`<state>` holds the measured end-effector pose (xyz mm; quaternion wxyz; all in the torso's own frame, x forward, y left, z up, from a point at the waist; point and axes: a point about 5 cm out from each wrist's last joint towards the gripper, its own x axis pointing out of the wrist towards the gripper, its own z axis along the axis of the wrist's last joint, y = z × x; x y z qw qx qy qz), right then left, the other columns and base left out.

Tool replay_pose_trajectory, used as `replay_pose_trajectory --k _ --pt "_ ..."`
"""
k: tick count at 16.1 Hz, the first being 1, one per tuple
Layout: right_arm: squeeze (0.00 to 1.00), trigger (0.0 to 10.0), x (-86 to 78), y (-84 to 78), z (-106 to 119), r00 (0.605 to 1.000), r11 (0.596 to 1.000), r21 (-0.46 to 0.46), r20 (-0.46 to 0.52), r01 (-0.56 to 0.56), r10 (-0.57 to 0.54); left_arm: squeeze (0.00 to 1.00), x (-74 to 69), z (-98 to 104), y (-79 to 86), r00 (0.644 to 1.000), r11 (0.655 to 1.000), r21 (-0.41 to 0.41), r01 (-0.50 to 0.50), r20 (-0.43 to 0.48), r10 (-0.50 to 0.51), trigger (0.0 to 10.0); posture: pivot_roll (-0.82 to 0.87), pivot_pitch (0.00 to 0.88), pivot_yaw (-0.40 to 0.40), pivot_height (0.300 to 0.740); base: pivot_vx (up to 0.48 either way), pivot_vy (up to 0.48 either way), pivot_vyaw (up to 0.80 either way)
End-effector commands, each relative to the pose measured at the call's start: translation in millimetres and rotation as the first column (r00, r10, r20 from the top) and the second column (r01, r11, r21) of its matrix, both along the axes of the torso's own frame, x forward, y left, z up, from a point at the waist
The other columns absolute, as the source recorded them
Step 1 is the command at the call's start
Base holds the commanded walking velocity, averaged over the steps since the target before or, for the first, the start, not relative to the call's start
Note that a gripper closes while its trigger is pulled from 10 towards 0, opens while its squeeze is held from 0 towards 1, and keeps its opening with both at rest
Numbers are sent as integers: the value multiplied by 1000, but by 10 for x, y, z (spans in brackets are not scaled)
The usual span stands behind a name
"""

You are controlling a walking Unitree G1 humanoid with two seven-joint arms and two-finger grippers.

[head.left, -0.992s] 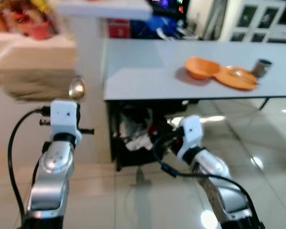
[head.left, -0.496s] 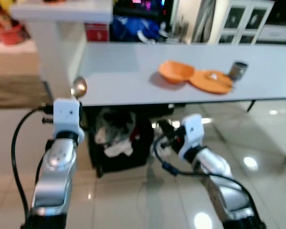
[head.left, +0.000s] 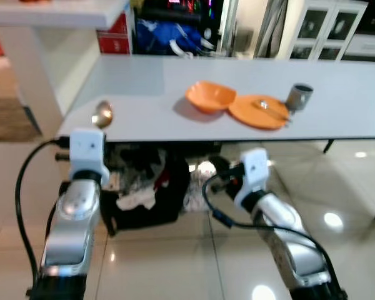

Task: Setting the table

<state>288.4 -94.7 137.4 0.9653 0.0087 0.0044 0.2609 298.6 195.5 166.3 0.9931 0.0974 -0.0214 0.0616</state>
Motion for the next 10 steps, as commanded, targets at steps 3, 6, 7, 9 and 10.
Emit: replay_pose_trajectory --k 3,6,7,9,10 --pt "0 10000 13 -97 1 999 999 -8 1 34 -34 0 55 85 -132 998 999 3 47 32 -47 0 -35 0 8 732 309 -364 0" --pt "0 10000 3 -86 -5 1000 1000 -4 -2 31 -31 0 98 84 -140 998 998 6 57 31 -57 0 -42 0 12 732 309 -364 0" --pt "0 10000 1 -86 -6 1000 1000 -5 -2 31 -31 0 108 86 -147 998 998 8 61 30 -61 0 -44 0 14 732 311 -364 0" --pt "0 10000 -6 -97 -10 1000 999 -5 -3 31 -31 0 133 80 -155 998 998 5 64 26 -65 0 -47 0 16 732 309 -362 0" --pt "0 10000 -10 -97 -14 1000 1000 -5 -4 31 -31 0 136 81 -156 998 998 4 65 26 -65 0 -47 0 16 732 307 -364 0"
